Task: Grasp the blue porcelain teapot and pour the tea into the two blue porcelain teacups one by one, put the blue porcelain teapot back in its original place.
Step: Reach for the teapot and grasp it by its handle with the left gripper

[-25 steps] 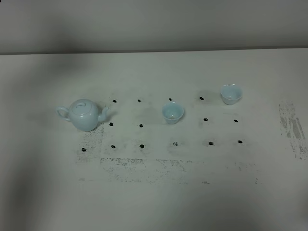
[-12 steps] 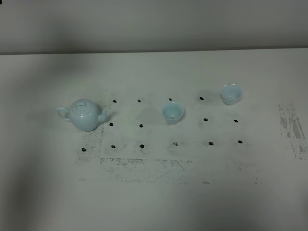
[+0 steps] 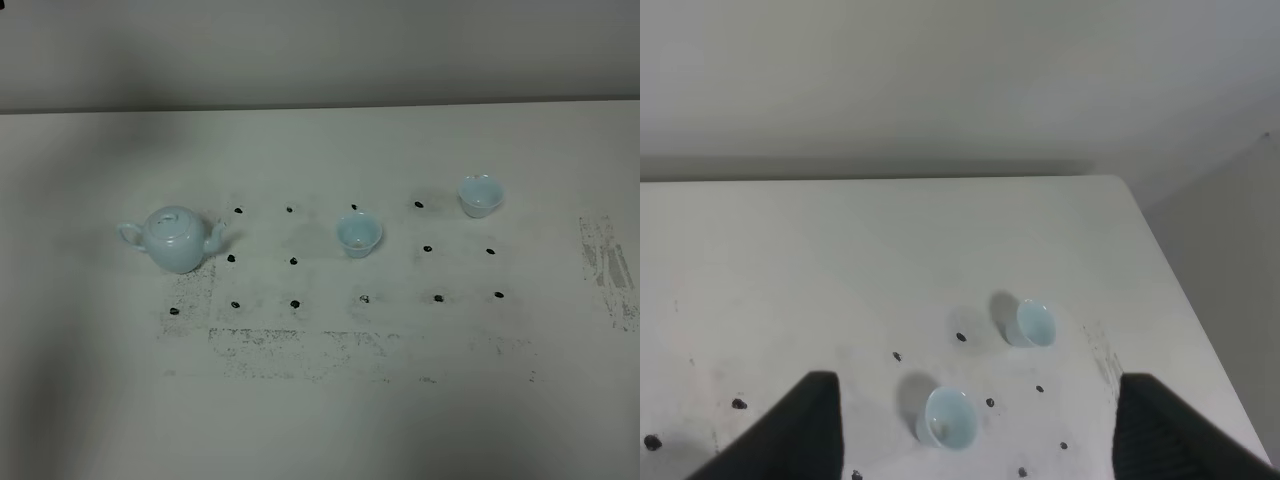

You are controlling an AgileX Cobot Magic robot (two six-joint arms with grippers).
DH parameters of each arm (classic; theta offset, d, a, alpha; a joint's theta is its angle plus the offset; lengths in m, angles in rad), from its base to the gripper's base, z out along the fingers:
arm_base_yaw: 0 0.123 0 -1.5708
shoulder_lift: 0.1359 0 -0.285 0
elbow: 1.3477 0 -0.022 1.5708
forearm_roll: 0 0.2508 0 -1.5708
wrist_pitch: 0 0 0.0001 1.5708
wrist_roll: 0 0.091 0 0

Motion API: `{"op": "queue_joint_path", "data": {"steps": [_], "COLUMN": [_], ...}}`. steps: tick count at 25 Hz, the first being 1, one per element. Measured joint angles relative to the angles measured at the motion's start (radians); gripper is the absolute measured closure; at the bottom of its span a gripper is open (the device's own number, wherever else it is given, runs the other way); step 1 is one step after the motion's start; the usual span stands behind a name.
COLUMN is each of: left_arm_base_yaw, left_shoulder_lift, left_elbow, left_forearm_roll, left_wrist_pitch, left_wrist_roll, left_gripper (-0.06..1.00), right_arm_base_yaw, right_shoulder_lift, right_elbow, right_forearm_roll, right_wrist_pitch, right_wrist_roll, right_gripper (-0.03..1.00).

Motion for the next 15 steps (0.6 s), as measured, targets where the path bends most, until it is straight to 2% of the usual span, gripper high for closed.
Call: {"op": "queue_joint_path", "data": {"steps": [15], "left_arm_base_yaw": [0.0], "left_shoulder_lift": [0.0], "left_elbow": [0.0], "left_forearm_roll": [0.001], "left_wrist_pitch": [0.013], "left_wrist_roll": [0.002], "left_gripper": [0.35], "right_arm_base_yaw": [0.0], "right_shoulder_lift": [0.0], "right_elbow": [0.0], "right_forearm_roll": [0.032], "right_wrist_pitch": [0.0], "right_wrist_roll": [-0.003], "right_gripper": [0.48]}}
